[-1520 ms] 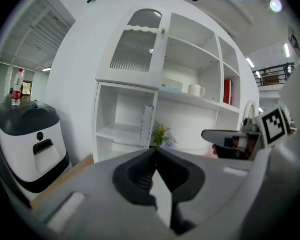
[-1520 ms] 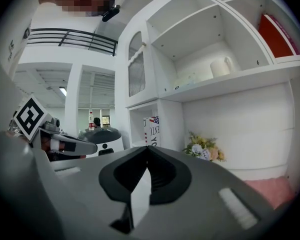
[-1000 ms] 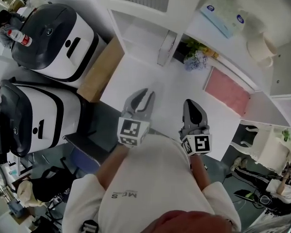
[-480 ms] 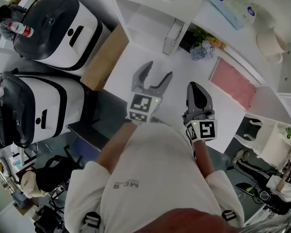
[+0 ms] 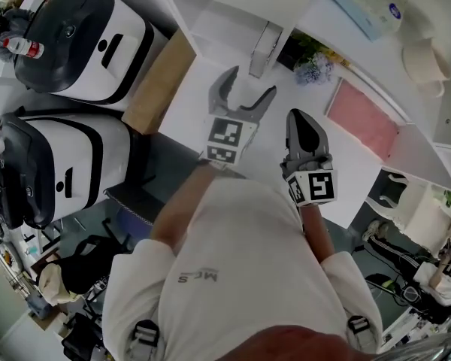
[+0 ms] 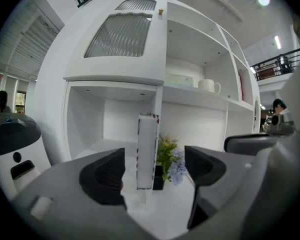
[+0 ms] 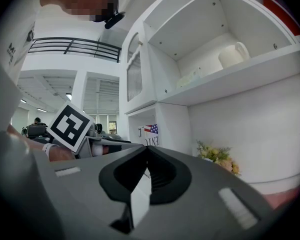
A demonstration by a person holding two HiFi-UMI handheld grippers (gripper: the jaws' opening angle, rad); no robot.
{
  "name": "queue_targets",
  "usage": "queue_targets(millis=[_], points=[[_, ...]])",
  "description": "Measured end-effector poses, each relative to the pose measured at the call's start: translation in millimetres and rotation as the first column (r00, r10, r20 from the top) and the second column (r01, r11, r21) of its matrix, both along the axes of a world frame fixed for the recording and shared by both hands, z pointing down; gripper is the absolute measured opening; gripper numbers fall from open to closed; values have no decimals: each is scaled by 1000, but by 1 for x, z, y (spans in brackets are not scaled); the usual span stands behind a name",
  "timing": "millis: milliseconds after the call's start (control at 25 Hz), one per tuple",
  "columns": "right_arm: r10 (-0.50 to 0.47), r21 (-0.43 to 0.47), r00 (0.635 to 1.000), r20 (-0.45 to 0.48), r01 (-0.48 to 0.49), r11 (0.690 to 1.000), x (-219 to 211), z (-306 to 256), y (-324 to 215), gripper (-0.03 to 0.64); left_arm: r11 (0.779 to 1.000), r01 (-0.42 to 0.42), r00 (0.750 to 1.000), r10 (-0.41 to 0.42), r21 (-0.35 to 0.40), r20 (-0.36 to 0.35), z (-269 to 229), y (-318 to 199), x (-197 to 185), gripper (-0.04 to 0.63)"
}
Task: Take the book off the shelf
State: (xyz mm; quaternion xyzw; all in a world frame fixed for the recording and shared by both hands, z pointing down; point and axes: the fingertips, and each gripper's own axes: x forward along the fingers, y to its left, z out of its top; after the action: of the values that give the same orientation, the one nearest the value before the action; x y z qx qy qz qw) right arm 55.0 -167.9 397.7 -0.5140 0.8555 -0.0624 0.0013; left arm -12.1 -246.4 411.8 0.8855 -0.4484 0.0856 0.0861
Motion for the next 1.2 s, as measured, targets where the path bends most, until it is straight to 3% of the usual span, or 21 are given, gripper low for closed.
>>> queue_targets(millis=[920, 1000, 1160, 1200], points=[[55, -50, 998, 0, -55, 997, 37, 21, -25, -2, 1000, -3, 1000, 2, 15, 16, 12, -72, 23, 369], [60, -57, 998, 1, -60, 997, 39, 24, -24, -2, 1000, 2, 1000, -3, 22, 18, 12, -73, 22, 336], [63, -67, 998, 2, -63, 996, 41, 26, -22, -2, 998, 32, 999, -32, 48, 13, 9, -75, 16, 183], [63, -68, 998, 2, -63, 996, 42, 26, -21, -2, 998, 35, 999, -36, 56, 16, 9, -76, 15, 173]])
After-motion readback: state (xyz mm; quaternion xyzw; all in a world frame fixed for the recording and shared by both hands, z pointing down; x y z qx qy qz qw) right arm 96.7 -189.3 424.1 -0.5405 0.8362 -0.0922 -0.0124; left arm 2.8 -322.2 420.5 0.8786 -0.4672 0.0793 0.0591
